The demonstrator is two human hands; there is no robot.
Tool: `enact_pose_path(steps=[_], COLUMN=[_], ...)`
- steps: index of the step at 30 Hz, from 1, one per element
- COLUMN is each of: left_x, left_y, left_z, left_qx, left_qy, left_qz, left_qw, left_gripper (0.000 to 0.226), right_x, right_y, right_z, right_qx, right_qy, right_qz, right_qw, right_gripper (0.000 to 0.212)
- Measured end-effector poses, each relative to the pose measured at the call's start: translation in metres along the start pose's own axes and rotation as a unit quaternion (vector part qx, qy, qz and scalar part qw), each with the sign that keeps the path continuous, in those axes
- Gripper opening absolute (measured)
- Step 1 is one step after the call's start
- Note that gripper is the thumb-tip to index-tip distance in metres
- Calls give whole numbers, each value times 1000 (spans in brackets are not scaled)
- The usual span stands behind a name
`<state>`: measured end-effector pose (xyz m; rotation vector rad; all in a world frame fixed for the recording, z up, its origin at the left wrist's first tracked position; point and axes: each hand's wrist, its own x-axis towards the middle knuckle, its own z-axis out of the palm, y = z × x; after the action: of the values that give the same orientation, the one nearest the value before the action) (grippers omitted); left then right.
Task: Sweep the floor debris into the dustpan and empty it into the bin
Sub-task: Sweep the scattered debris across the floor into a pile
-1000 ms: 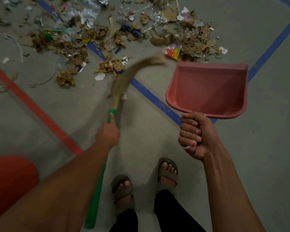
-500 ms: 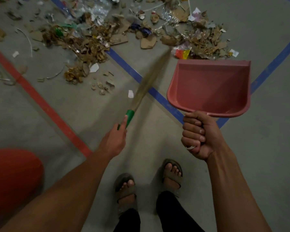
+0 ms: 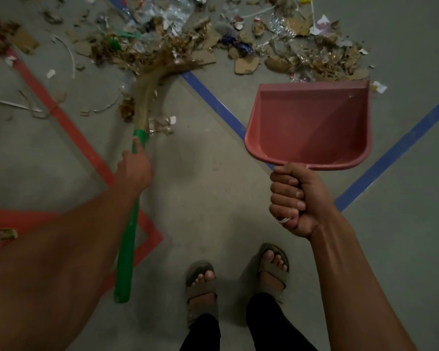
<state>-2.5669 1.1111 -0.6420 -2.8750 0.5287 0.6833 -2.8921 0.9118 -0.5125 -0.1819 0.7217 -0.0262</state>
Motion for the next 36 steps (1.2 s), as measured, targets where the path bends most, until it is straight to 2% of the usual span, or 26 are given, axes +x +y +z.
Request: enact_pose_path(steps=[6,10,12,15,17,21,26,30,36], left_x=[-12,-47,-58,-66,-61,-17,15,26,-21], left_y=[-27,-36,-42,-50,-55,-74,-89,-109,-88], left_z=[-8,19,33,46,48,33,-23,-42,-29], left_qx=[-59,-106,-84,5,40,45,-64,-88,-155], left_qy=[27,62,30,-75,-111,-104,-2,22,60], left_qz=[28,114,159,177,151,48,-89,-56,-7], left_qw=[998,986,983,981,981,992,994,994,986], left_gripper=[64,61,61,60,64,71,59,72,64], right_x=[16,29,35,46,54,67,78,80,81], right_y=[15,26,31,38,42,50,58,62,58], right_z=[21,30,34,42,48,61,73,76,72], right_qx=[-24,-31,-36,-41,-46,-52,-57,-64,-50], right_qy=[0,-5,-3,-5,-11,-23,-30,-25,-22], right_qz=[19,30,36,44,52,66,83,93,79], right_qw=[1000,999,999,998,998,996,994,993,995], right_gripper=[43,43,43,43,43,44,44,44,42])
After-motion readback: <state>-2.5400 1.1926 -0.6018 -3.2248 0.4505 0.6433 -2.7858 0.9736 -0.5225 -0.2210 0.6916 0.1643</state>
